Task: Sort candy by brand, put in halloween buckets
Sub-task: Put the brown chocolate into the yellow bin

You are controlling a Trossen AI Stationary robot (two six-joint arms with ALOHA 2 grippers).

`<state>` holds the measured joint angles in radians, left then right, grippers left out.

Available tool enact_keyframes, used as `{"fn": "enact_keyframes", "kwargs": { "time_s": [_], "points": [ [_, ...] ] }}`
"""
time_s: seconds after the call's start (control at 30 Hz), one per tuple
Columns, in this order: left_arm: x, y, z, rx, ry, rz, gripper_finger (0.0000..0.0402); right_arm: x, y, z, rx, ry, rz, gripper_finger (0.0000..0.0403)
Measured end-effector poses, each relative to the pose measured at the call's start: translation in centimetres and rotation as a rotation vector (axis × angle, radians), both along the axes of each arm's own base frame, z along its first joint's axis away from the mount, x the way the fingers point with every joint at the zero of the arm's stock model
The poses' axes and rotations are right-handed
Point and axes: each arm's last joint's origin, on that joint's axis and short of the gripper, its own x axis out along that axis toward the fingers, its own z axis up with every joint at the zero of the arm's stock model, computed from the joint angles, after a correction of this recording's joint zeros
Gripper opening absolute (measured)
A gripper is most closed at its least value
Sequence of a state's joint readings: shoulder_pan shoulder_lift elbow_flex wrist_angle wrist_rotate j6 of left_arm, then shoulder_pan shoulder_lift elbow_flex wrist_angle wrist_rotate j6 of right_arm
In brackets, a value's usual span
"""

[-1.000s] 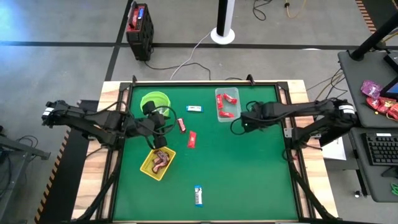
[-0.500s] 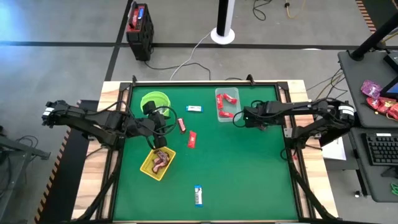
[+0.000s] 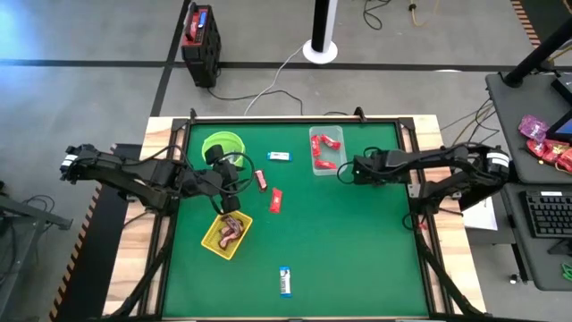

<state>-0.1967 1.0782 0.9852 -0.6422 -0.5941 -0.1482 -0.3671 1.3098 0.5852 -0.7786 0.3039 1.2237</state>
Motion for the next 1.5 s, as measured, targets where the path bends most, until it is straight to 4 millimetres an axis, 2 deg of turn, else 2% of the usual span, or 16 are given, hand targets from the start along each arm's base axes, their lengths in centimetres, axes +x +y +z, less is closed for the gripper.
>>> {"fn": "enact_keyframes", "kwargs": {
  "time_s": [0.13,0.43,0.6,0.77,0.9,1.03,1.13,1.33,1.5],
  "points": [
    [0.0,0.0,0.0,-0.007,-0.004,0.006,0.0130,0.2,0.4,0.1,0.008,-0.016,0.012,0.0165],
    [0.0,0.0,0.0,-0.019,-0.016,0.010,0.0130,1.0,1.3,0.8,0.055,-0.041,0.058,0.0049],
    [0.3,-0.3,-0.8,-0.065,-0.012,-0.058,0.0130,2.1,3.0,1.6,0.097,-0.076,0.162,0.0039],
    [1.1,-0.9,-2.8,-0.158,-0.078,-0.219,0.0130,4.1,6.3,3.4,0.102,-0.149,0.351,0.0044],
    [1.6,-1.3,-4.5,-0.215,-0.199,-0.323,0.0130,5.9,9.7,5.6,0.071,-0.228,0.654,0.0036],
    [1.8,-1.5,-5.8,-0.240,-0.319,-0.366,0.0130,7.6,13.1,7.4,-0.114,-0.328,1.032,0.0035],
    [2.1,-1.5,-6.7,-0.255,-0.386,-0.366,0.0130,8.7,14.8,8.4,-0.304,-0.408,1.218,0.0035],
    [3.4,-1.8,-7.5,-0.276,-0.506,-0.371,0.0142,10.9,16.0,8.6,-0.570,-0.412,1.455,0.0034],
    [4.9,-2.1,-8.6,-0.284,-0.505,-0.383,0.0182,12.7,16.6,7.8,-0.687,-0.389,1.584,0.0034]
  ]
}}
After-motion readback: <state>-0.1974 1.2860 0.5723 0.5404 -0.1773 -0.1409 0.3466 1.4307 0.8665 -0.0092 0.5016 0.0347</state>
